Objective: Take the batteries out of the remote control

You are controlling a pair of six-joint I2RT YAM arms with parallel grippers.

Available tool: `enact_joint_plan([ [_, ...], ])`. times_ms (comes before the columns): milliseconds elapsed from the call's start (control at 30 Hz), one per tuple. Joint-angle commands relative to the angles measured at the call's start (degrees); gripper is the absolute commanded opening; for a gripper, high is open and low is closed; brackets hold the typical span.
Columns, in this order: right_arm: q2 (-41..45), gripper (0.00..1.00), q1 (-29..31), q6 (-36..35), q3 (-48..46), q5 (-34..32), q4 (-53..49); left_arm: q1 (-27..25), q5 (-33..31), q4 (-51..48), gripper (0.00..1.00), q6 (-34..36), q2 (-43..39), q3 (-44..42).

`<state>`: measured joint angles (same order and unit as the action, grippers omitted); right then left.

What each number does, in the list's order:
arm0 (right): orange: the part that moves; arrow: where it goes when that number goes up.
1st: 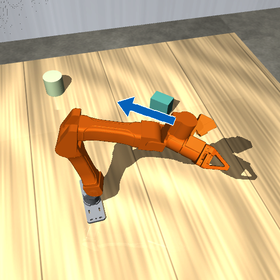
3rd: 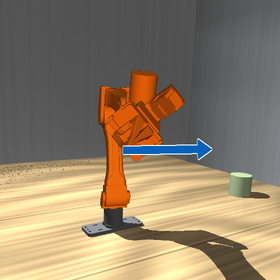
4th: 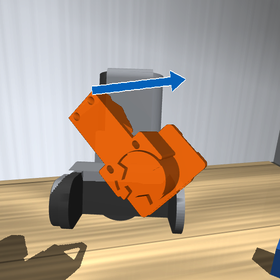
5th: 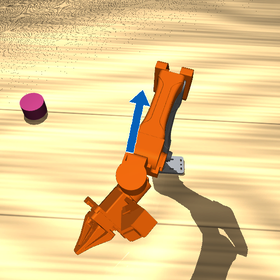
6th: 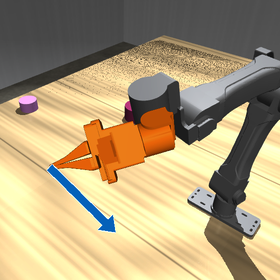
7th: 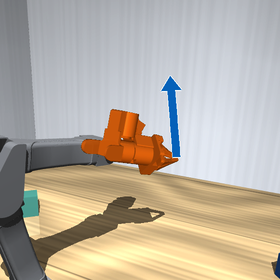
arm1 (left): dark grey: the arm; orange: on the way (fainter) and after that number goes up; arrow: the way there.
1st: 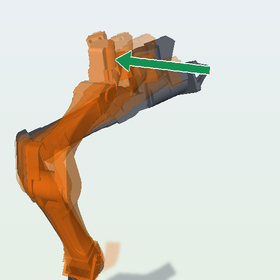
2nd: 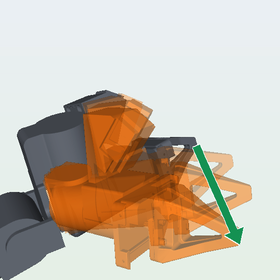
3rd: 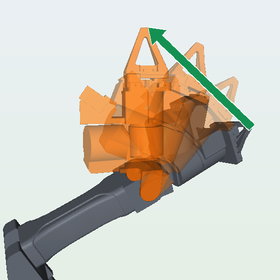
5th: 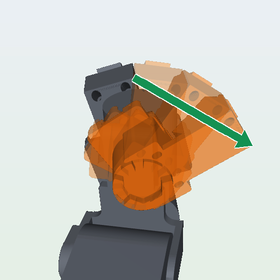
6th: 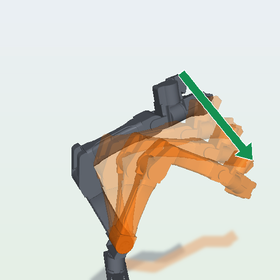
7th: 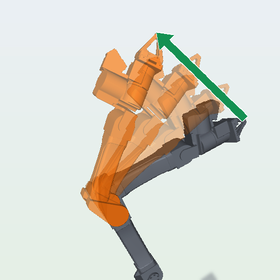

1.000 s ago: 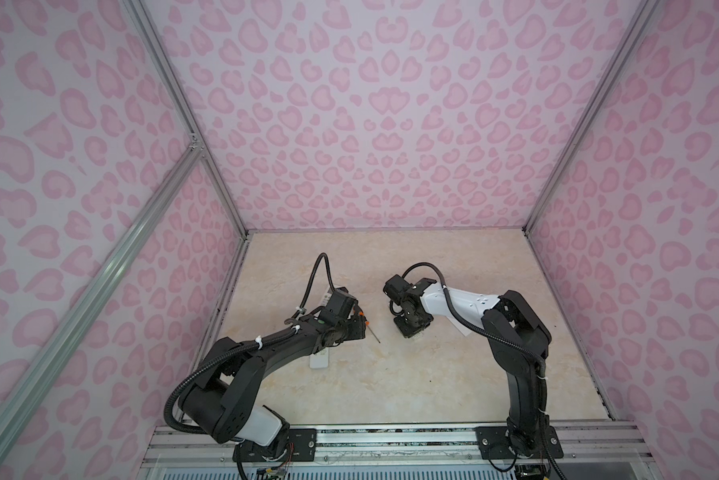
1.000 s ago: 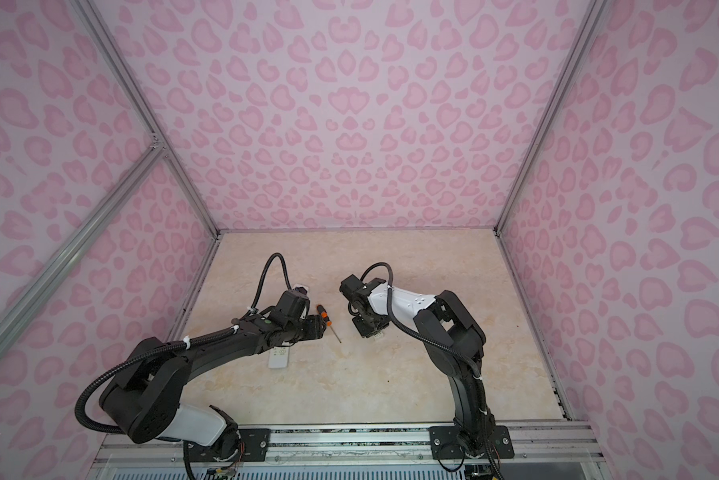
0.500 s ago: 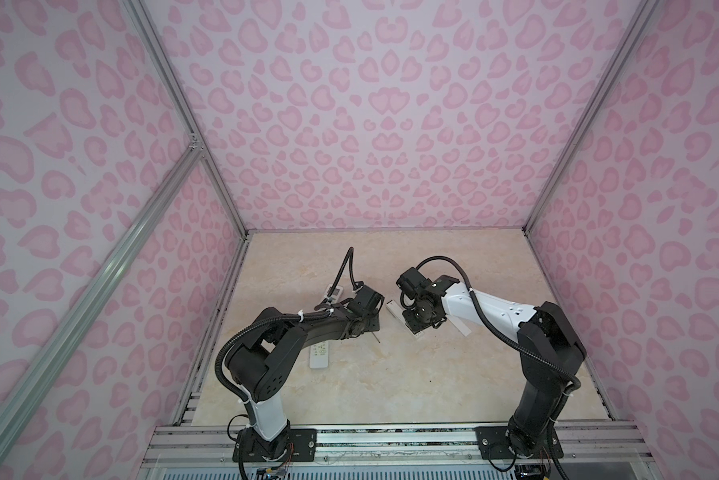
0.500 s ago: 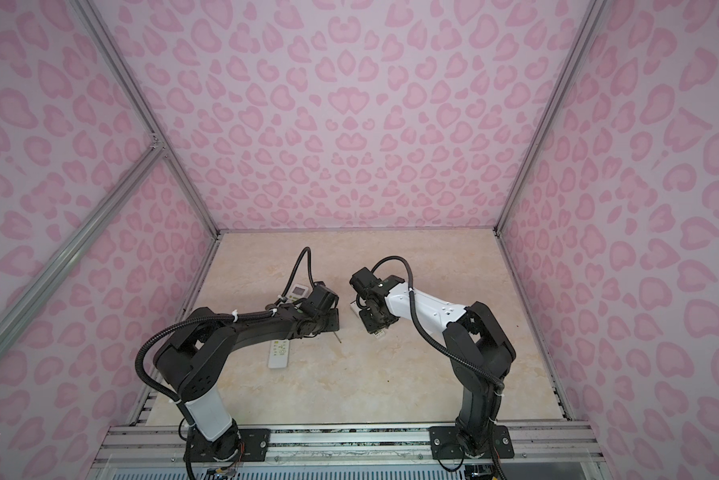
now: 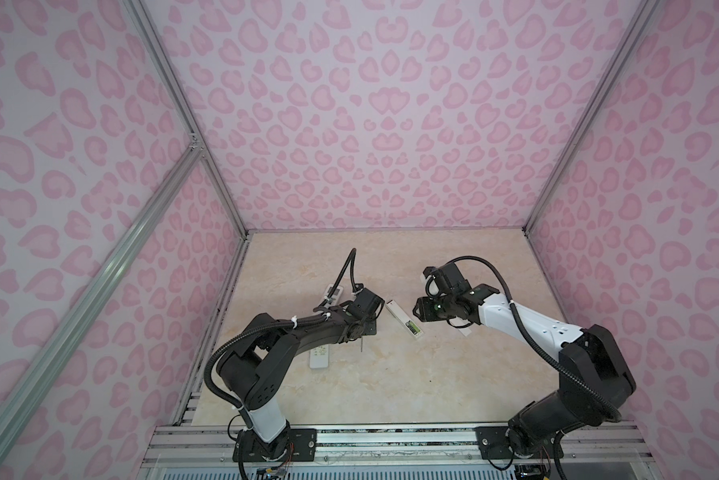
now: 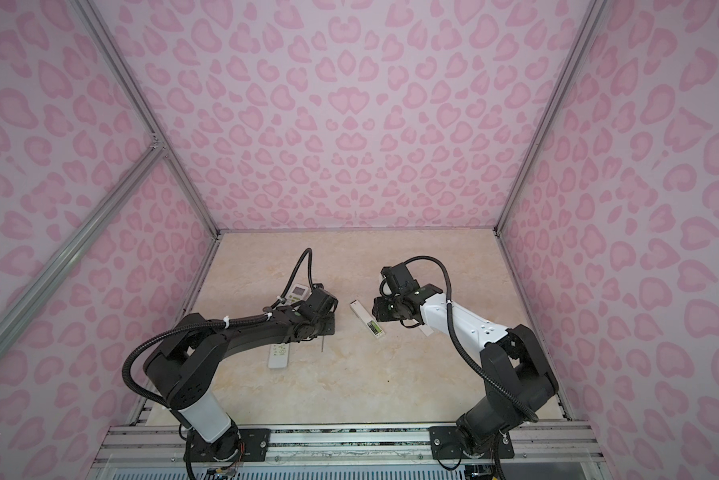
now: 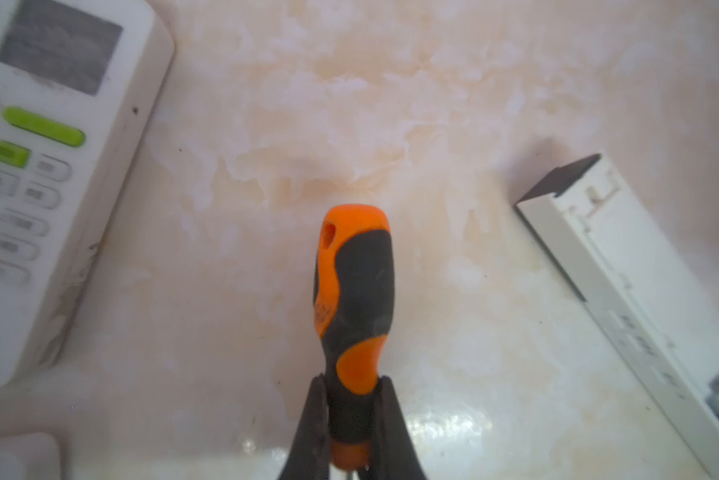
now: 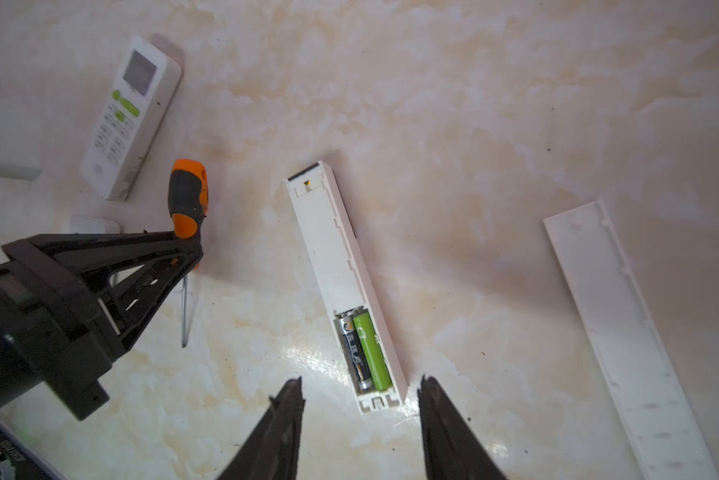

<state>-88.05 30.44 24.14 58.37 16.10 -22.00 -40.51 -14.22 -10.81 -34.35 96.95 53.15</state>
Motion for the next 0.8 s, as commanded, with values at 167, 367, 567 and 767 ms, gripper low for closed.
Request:
enact_joint_plan([
  [167,0.77,0.47,-0.45,10.5,-4.82,11.89,19.75,0.02,3.79,0.34,0.04,7.86,-8.9,-1.76],
  [367,-0.98,0.48,0.48,14.14,-5.46,17.5,27.61,-0.01,14.23,5.6,0.04,12.88,-15.45,-4.1],
  [567,-2.38,0.54,2.11,18.06,-5.81,22.99,36.35,0.14,21.7,8.01,0.03,16.9,-16.73,-4.56],
  [767,-4.29,0.56,3.76,18.44,-4.63,24.04,36.86,0.09,27.98,11.0,0.03,17.04,-16.54,-4.63],
])
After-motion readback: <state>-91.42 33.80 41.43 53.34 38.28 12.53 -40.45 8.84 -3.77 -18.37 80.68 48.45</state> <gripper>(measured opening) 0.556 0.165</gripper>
